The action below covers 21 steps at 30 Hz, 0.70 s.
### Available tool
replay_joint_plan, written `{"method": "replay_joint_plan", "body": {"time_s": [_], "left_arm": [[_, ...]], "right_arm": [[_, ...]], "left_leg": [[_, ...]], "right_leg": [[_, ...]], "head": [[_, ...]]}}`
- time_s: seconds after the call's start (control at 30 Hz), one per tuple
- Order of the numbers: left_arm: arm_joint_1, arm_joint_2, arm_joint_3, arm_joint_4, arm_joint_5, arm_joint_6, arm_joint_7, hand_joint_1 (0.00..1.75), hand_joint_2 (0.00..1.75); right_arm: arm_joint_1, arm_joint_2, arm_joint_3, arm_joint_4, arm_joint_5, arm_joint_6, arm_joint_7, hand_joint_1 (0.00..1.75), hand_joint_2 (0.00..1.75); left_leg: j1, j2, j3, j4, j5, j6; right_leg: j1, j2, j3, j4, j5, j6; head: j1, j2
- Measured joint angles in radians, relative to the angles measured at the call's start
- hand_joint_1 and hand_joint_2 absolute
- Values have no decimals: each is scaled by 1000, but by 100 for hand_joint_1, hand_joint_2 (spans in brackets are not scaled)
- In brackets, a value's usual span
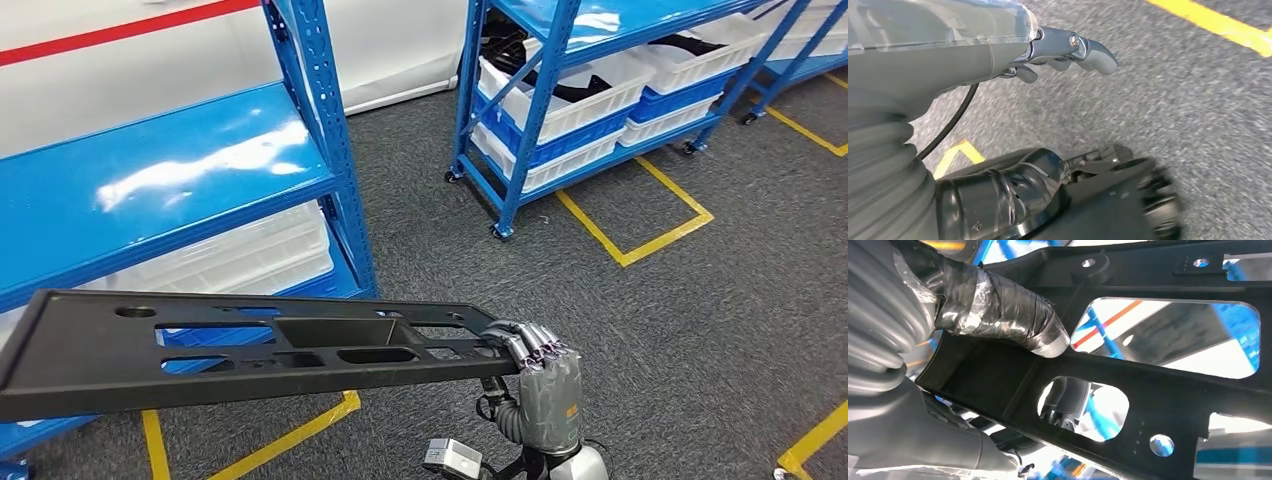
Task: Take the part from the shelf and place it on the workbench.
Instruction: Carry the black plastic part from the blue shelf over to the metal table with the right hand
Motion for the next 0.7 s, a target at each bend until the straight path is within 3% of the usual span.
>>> {"method": "replay_joint_plan", "body": {"time_s": [0.07,0.13,0.17,0.23,0.3,0.33,0.37,0.4,0.43,0.5,0.57,0.6,0.63,0.67,0.7], "left_arm": [[-1,0,3,0,0,0,0,0,175],[-3,0,4,0,-1,0,0,0,175],[-4,0,4,0,-1,0,0,0,175],[-4,-1,4,0,0,0,-1,0,175],[-2,-1,4,0,-1,0,-2,0,175],[-1,-1,5,0,-1,-1,-2,0,175],[0,-1,5,0,0,0,-2,0,175],[0,-1,5,0,0,0,-2,0,175],[-1,-1,5,0,0,0,-2,0,175],[-3,-2,5,0,0,0,-1,0,175],[-3,-3,6,0,0,0,-1,0,175],[-3,-4,6,0,0,-1,-1,0,175],[-4,-5,6,0,0,-1,-1,0,175],[-5,-5,6,0,0,-1,-2,0,175],[-5,-6,6,0,0,-1,-2,0,175]], "right_arm": [[11,0,-13,-13,2,0,-4,175,175],[23,0,-23,-22,3,0,-6,175,175],[29,0,-27,-25,3,0,-6,175,175],[35,0,-33,-31,5,-1,-7,175,175],[37,0,-36,-33,7,-1,-10,175,175],[39,0,-37,-33,7,-1,-11,175,175],[41,0,-40,-33,9,-1,-13,175,175],[44,0,-43,-33,11,-1,-16,175,175],[46,0,-47,-35,11,-1,-19,175,175],[50,1,-56,-42,12,-1,-25,175,175],[53,5,-66,-54,11,-1,-35,175,175],[55,9,-73,-59,10,-1,-40,175,175],[60,13,-80,-64,9,-1,-44,175,175],[65,16,-87,-69,8,-1,-49,175,175],[71,20,-96,-74,5,-2,-53,175,175]], "left_leg": [[2,-31,22,-54,8,5],[-1,-19,23,-59,10,16],[-2,-8,25,-63,14,22],[-1,17,27,-74,21,36],[-5,43,27,-75,22,43],[-6,57,25,-75,22,44],[-8,71,25,-75,21,44],[-9,84,24,-75,21,45],[-10,95,25,-75,20,44],[-13,114,29,-75,17,41],[-16,131,33,-75,13,34],[-17,140,34,-75,11,29],[-17,150,37,-77,10,25],[-16,151,39,-76,6,19],[-15,136,38,-67,-4,15]], "right_leg": [[-1,21,-12,10,0,12],[-4,41,-20,8,7,25],[-5,39,-23,11,6,30],[-3,-4,-48,62,-27,37],[-2,-58,-103,180,-90,43],[-3,-67,-131,239,-115,45],[-5,-72,-145,272,-121,46],[-6,-75,-141,271,-111,45],[-6,-80,-116,229,-85,42],[3,-123,-37,90,-31,29],[18,-160,6,6,-14,14],[23,-161,6,-2,-18,10],[24,-148,5,-5,-15,6],[20,-137,8,-11,-11,2],[16,-126,12,-18,-7,-3]], "head": [[0,0],[1,0],[1,0],[4,0],[6,0],[6,0],[6,0],[6,0],[6,0],[6,0],[6,0],[6,0],[6,0],[6,0],[6,0]]}}
